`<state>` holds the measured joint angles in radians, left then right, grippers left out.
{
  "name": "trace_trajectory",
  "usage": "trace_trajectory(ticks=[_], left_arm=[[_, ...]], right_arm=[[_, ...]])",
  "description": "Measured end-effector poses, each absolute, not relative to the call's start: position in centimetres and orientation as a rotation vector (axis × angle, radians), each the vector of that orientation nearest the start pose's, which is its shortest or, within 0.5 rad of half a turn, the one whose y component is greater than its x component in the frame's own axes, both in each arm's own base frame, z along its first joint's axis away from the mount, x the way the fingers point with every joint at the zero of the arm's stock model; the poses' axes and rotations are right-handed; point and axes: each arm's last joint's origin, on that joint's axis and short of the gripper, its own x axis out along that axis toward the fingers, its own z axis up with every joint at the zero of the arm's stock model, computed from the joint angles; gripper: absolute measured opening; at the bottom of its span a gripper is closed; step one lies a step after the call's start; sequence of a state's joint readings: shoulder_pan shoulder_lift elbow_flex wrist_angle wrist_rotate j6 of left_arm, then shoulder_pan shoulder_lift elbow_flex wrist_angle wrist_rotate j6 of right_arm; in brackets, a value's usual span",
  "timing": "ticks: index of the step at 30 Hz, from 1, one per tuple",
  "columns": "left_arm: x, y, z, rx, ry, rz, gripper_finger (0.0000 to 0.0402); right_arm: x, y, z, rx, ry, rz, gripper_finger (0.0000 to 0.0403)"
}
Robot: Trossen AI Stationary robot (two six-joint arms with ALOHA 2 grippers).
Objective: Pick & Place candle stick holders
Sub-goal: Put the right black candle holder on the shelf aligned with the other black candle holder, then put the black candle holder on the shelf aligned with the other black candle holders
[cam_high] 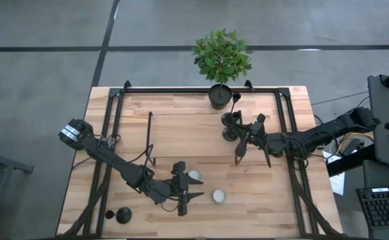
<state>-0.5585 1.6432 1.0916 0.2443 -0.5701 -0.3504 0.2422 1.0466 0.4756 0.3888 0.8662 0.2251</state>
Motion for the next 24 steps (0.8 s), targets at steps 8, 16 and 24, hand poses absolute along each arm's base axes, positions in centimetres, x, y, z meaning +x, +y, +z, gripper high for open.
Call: trace_trajectory(ticks=[8, 16, 24], left_arm=[[31.94, -18.12, 26.11, -0.183, 0.258, 0.058, 0.0170], [31.93, -18.12, 26.10, -0.182, 0.259, 0.058, 0.0170], [31.93, -18.11, 26.06, -0.185, 0.262, 0.059, 0.0170]], right_arm=[[21.19, 2.95, 23.30, 0.113, 0.093, -0.647, 0.0013], [21.15, 2.98, 23.28, 0.106, 0.099, -0.647, 0.0022], [20.94, 3.04, 23.08, 0.079, 0.121, -0.646, 0.0102]])
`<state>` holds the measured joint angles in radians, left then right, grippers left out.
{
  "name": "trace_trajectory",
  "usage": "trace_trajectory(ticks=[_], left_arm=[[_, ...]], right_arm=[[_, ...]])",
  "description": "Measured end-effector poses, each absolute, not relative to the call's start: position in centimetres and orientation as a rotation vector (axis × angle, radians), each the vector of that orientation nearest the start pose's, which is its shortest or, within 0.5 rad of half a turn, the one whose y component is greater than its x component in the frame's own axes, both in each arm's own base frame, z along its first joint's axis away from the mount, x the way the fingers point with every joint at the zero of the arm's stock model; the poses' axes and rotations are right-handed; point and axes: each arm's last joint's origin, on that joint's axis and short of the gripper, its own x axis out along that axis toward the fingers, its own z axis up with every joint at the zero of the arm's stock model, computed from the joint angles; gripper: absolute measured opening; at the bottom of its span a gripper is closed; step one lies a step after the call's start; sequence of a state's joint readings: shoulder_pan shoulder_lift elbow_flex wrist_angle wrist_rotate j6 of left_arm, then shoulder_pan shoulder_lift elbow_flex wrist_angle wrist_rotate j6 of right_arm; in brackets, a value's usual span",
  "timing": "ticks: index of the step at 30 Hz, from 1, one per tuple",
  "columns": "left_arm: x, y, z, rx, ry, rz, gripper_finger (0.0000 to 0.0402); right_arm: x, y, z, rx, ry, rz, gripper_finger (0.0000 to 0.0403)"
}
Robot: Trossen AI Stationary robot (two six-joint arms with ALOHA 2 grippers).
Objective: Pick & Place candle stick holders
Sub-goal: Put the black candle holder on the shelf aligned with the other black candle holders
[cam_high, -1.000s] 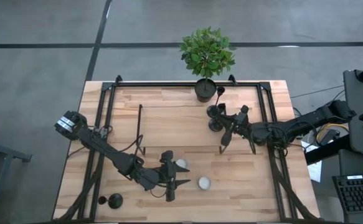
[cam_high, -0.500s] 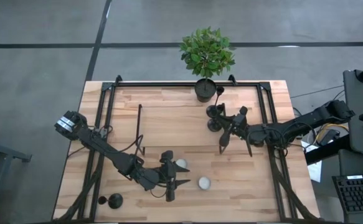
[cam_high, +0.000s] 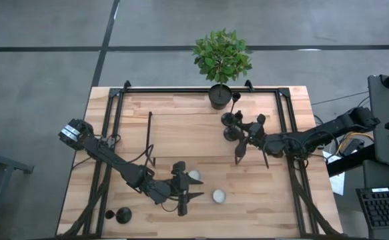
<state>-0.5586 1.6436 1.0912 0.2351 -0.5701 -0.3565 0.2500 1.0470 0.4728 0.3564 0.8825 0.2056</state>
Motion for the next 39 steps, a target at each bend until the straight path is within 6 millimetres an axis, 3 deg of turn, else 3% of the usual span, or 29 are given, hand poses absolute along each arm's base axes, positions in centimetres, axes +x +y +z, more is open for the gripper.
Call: trace_trajectory(ticks=[11, 18, 25, 32, 39], left_arm=[[31.9, -18.1, 25.9, -0.180, 0.269, 0.060, 0.0170], [31.8, -18.1, 25.7, -0.175, 0.290, 0.055, 0.0170], [31.2, -19.0, 25.4, -0.185, 0.327, 0.009, 0.0170], [29.3, -21.4, 24.8, -0.178, 0.398, -0.071, 0.0170], [25.7, -24.2, 24.5, -0.134, 0.517, -0.146, 0.0170]], right_arm=[[19.8, 4.2, 24.4, 0.113, 0.066, -0.550, 0.0176], [19.0, 5.7, 24.9, 0.101, 0.057, -0.464, 0.0184], [17.8, 8.3, 25.1, 0.095, 0.063, -0.313, 0.0184], [17.1, 10.9, 25.8, 0.056, 0.064, -0.193, 0.0181], [16.9, 12.8, 26.3, 0.057, 0.069, -0.116, 0.0179]])
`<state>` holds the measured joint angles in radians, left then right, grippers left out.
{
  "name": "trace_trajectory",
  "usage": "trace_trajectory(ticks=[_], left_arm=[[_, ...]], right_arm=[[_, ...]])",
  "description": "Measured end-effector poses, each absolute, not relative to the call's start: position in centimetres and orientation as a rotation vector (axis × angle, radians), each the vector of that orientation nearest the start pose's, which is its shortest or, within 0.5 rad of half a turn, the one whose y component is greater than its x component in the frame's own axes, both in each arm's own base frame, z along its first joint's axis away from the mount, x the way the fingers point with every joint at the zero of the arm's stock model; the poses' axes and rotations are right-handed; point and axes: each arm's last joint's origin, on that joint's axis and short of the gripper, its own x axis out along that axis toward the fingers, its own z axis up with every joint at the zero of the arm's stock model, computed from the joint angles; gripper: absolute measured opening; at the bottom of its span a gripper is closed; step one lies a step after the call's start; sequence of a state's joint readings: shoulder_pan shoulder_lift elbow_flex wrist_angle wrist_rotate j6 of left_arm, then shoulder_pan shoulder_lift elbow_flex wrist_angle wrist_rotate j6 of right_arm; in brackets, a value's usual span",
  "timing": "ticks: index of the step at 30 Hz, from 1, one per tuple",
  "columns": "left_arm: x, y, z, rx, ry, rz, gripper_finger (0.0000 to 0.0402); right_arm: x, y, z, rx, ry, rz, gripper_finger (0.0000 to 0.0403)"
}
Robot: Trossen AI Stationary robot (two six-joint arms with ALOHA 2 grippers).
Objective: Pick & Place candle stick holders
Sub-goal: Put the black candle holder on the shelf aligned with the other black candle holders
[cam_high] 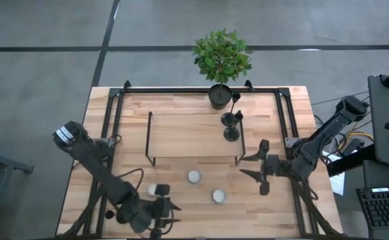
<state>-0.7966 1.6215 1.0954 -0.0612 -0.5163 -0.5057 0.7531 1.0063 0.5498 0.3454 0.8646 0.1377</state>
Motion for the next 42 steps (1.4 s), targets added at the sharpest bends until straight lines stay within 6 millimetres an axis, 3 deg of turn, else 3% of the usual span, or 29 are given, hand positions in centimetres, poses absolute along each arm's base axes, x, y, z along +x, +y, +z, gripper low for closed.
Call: trace_trajectory(ticks=[6, 11, 19, 26, 36, 42], left_arm=[[22.8, -23.8, 27.5, -0.200, 0.713, -0.062, 0.0168], [20.5, -22.5, 31.7, -0.367, 0.954, -0.006, 0.0168], [17.3, -21.7, 34.7, -0.537, 1.263, 0.162, 0.0168], [15.0, -22.0, 35.3, -0.642, 1.398, 0.269, 0.0168], [11.7, -23.7, 35.2, -0.689, 1.437, 0.330, 0.0168], [9.9, -24.4, 33.9, -0.716, 1.455, 0.421, 0.0168]], right_arm=[[17.1, 13.7, 25.5, 0.053, 0.094, -0.097, 0.0179], [17.1, 13.6, 25.8, 0.063, 0.080, -0.100, 0.0180], [17.0, 13.5, 26.0, 0.065, 0.070, -0.098, 0.0180], [17.0, 13.5, 26.1, 0.049, 0.067, -0.097, 0.0180], [17.0, 13.5, 26.1, 0.046, 0.063, -0.099, 0.0180], [17.0, 13.5, 26.1, 0.047, 0.062, -0.100, 0.0177]])
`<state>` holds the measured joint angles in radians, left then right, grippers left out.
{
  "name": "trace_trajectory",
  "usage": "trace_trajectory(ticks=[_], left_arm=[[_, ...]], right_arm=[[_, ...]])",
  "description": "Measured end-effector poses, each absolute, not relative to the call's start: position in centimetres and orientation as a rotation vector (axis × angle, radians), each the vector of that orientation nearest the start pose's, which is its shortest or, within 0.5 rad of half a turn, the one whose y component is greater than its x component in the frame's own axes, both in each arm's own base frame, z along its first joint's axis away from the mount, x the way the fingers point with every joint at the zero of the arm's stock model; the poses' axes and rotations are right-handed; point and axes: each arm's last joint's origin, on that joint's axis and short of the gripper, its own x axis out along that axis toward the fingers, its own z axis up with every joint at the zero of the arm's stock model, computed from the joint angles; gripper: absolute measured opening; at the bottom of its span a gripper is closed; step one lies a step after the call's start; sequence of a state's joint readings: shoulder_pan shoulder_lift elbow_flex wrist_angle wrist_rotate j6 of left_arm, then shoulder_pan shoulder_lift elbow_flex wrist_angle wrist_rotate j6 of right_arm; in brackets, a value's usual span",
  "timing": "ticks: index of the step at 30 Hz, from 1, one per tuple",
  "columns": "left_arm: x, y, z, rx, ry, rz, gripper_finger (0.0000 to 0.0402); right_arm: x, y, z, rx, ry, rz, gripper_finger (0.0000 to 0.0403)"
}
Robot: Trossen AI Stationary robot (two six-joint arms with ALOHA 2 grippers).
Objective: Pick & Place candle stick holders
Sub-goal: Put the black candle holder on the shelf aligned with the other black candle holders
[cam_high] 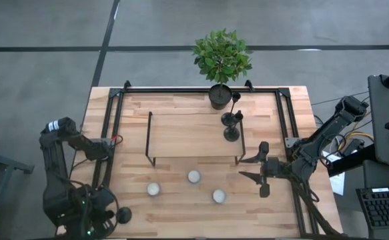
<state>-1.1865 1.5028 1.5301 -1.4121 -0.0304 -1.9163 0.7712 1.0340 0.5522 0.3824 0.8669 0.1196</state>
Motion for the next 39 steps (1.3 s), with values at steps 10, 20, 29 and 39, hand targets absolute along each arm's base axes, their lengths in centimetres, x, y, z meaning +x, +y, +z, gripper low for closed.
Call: trace_trajectory(ticks=[10, 20, 29, 39], left_arm=[[9.6, -25.9, 30.7, -0.776, 1.482, 0.360, 0.0167], [9.5, -25.1, 30.4, -0.682, 1.429, 0.388, 0.0167], [9.5, -25.0, 31.6, -0.675, 1.421, 0.345, 0.0167], [9.3, -24.4, 32.5, -0.637, 1.406, 0.376, 0.0167]], right_arm=[[17.0, 13.5, 26.2, 0.048, 0.061, -0.099, 0.0158], [17.0, 13.5, 26.2, 0.047, 0.061, -0.099, 0.0138], [17.0, 13.5, 26.1, 0.039, 0.063, -0.099, 0.0124], [17.0, 13.5, 26.1, 0.035, 0.065, -0.098, 0.0112]])
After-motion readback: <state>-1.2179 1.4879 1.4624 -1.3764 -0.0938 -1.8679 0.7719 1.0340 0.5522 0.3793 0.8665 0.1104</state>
